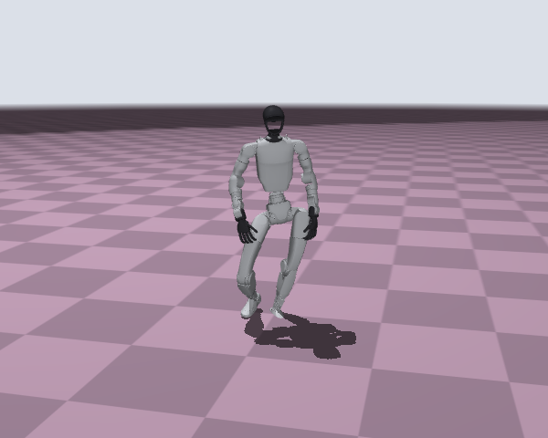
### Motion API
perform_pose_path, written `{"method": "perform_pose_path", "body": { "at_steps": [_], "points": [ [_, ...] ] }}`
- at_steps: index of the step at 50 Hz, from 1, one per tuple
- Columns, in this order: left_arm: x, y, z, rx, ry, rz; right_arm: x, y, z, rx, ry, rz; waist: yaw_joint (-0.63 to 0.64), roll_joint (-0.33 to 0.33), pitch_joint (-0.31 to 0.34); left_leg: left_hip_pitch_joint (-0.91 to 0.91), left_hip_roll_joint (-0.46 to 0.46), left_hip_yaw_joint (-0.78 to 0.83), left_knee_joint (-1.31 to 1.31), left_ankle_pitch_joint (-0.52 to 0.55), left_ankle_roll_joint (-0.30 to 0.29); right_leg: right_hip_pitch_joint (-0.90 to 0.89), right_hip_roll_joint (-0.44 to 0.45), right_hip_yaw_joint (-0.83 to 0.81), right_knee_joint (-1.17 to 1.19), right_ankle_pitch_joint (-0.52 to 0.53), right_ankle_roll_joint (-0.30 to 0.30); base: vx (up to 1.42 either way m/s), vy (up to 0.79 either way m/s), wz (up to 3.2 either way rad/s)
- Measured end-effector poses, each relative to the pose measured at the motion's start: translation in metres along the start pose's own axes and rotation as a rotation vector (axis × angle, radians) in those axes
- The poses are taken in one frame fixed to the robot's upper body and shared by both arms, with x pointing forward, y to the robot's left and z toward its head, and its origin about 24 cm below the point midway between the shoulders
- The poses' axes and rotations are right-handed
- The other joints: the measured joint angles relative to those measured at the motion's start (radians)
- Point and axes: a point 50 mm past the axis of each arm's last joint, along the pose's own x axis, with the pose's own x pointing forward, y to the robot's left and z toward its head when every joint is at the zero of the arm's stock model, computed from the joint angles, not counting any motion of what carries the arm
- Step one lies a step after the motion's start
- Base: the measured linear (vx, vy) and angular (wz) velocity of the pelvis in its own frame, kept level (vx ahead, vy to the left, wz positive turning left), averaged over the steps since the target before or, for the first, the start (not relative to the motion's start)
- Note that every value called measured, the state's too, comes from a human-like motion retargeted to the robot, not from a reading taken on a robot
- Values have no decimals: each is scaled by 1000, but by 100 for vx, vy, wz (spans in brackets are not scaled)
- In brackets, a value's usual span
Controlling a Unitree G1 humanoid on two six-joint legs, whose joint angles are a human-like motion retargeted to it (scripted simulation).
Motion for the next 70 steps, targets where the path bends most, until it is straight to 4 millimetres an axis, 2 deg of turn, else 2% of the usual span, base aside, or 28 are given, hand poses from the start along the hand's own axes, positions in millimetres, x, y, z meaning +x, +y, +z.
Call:
{"method": "perform_pose_path", "body": {
  "at_steps": [2, 5, 7, 8, 10, 15, 17, 18, 20, 25, 28, 31, 33, 41, 47, 50, 52, 54, 55, 57, 59, 61, 62, 63, 65, 67, 68, 70],
  "points": [
    [2, 4, 4, 5, -8, 15, 2, -6, 6, 0, -22, -25, -28, -60, 23, -21, -64, -14, 74, -23, 11, -47, -88, 72, 122, -1, -5, -5, 6, 75],
    [2, 10, 7, 15, -7, 39, 5, -15, 17, -10, -61, -56, -77, -113, 40, -50, -121, -45, 157, -45, 15, -116, -140, 166, 272, 8, -17, -1, 6, 93],
    [2, 21, 11, 15, -12, 74, 7, -25, 31, -36, -99, -74, -114, -112, 22, -79, -126, -70, 168, -52, 14, -200, -111, 217, 342, 14, -25, 5, 9, 82],
    [2, 27, 15, 7, -19, 94, 8, -31, 39, -57, -119, -83, -131, -92, -8, -109, -115, -77, 148, -46, 12, -274, -74, 238, 365, 22, -33, 7, 9, 66],
    [2, 30, 17, 6, -21, 109, 9, -31, 45, -81, -140, -78, -151, -94, -18, -129, -121, -88, 176, -51, 3, -323, -48, 259, 394, 4, -43, 7, 4, 58],
    [1, 48, 29, -38, -61, 183, 13, -32, 68, -172, -198, -42, -166, -36, -52, -172, -70, -112, 170, -72, -27, -465, 107, 221, 299, -31, -50, 11, 2, 37],
    [1, 50, 33, -50, -78, 200, 14, -27, 71, -201, -204, -15, -164, -40, -50, -184, -70, -115, 201, -87, -37, -494, 134, 206, 234, -51, -42, 12, 1, 30],
    [0, 54, 36, -61, -91, 217, 15, -27, 74, -223, -208, -4, -161, -21, -60, -191, -50, -120, 188, -92, -42, -518, 170, 180, 184, -53, -40, 13, 1, 21],
    [0, 56, 39, -68, -108, 231, 17, -22, 75, -251, -203, 22, -155, -26, -58, -205, -50, -119, 220, -107, -48, -547, 194, 163, 111, -65, -25, 12, 2, 21],
    [-2, 62, 46, -76, -152, 265, 21, -17, 75, -322, -174, 66, -116, 19, -104, -247, 17, -121, 209, -131, -65, -613, 305, 63, -141, -72, -3, 13, 1, 7],
    [-3, 62, 46, -60, -163, 267, 22, -13, 68, -341, -146, 85, -92, 22, -122, -272, 30, -119, 236, -149, -68, -629, 325, 25, -224, -71, 5, 14, 0, 7],
    [-3, 59, 42, -45, -158, 261, 22, -8, 59, -345, -120, 101, -70, 11, -123, -296, 25, -113, 306, -176, -66, -638, 316, 18, -223, -66, 14, 16, 0, 17],
    [-5, 61, 38, -28, -154, 264, 21, -8, 56, -345, -112, 101, -55, 27, -143, -295, 44, -133, 298, -195, -66, -618, 348, -8, -270, -51, 13, 29, -4, 19],
    [-6, 50, 23, -10, -130, 243, 17, -2, 45, -288, -116, 78, -13, 44, -149, -284, 67, -164, 464, -295, -53, -572, 393, -10, -247, -15, 25, 32, -6, 20],
    [-4, 35, 24, 39, -138, 203, 14, -2, 48, -247, -157, 35, -17, 90, -161, -223, 121, -140, 556, -324, -65, -504, 442, -15, -226, -11, -8, 48, -8, 15],
    [-1, 24, 28, 86, -144, 148, 13, 0, 56, -232, -194, 35, -31, 151, -167, -232, 185, -156, 717, -295, -125, -463, 529, -7, -198, -37, -60, 48, -11, -15],
    [1, 16, 41, 148, -178, 93, 13, 2, 67, -215, -235, 45, -41, 210, -164, -267, 263, -153, 882, -97, -219, -425, 602, -12, -200, -42, -103, 39, -9, -37],
    [1, 15, 72, 254, -273, 50, 11, 1, 83, -201, -299, 55, -47, 262, -161, -341, 343, -150, 1071, 154, -312, -391, 672, -12, -209, -47, -141, 33, -5, -38],
    [-2, 16, 94, 320, -343, 38, 10, 0, 93, -197, -337, 59, -49, 282, -160, -386, 380, -146, 1161, 259, -346, -375, 702, -10, -214, -51, -157, 32, -3, -30],
    [-21, 21, 162, 500, -576, 41, 4, -4, 118, -216, -431, 73, -51, 296, -161, -489, 462, -126, 1320, 372, -354, -337, 738, 2, -222, -70, -174, 32, -3, -20],
    [-64, 14, 244, 713, -882, 56, -4, -3, 146, -259, -533, 105, -49, 290, -167, -594, 558, -103, 1447, 374, -311, -298, 760, 16, -216, -99, -185, 33, -5, -14],
    [-134, -9, 314, 938, -1218, 56, -15, -1, 173, -317, -634, 158, -46, 273, -178, -697, 653, -81, 1516, 298, -245, -257, 771, 35, -195, -134, -191, 34, -3, -19],
    [-173, -25, 337, 1053, -1372, 43, -22, 0, 186, -348, -679, 187, -46, 262, -183, -747, 688, -67, 1522, 246, -214, -238, 774, 47, -181, -152, -192, 36, 3, -25],
    [-209, -42, 352, 1168, -1502, 19, -28, 1, 197, -381, -717, 217, -49, 249, -187, -793, 711, -49, 1505, 188, -188, -221, 773, 63, -162, -171, -191, 38, 7, -26],
    [-265, -70, 360, 1395, -1653, -39, -42, -2, 213, -429, -769, 274, -60, 220, -186, -877, 701, -11, 1417, 118, -172, -191, 756, 104, -118, -211, -182, 40, 12, -26],
    [-284, -78, 354, 1556, -1657, -58, -47, -6, 211, -424, -769, 315, -80, 189, -185, -947, 634, 10, 1264, 122, -204, -169, 728, 149, -77, -246, -169, 45, 15, -16],
    [-285, -74, 350, 1607, -1624, -44, -48, -10, 205, -403, -754, 316, -93, 173, -187, -979, 586, 13, 1169, 156, -230, -162, 709, 169, -64, -259, -162, 47, 14, -1],
    [-273, -48, 338, 1631, -1524, 25, -45, -27, 180, -335, -690, 255, -116, 154, -207, -1040, 487, -3, 979, 266, -295, -161, 679, 206, -53, -281, -152, 51, 12, 4]
  ]
}}
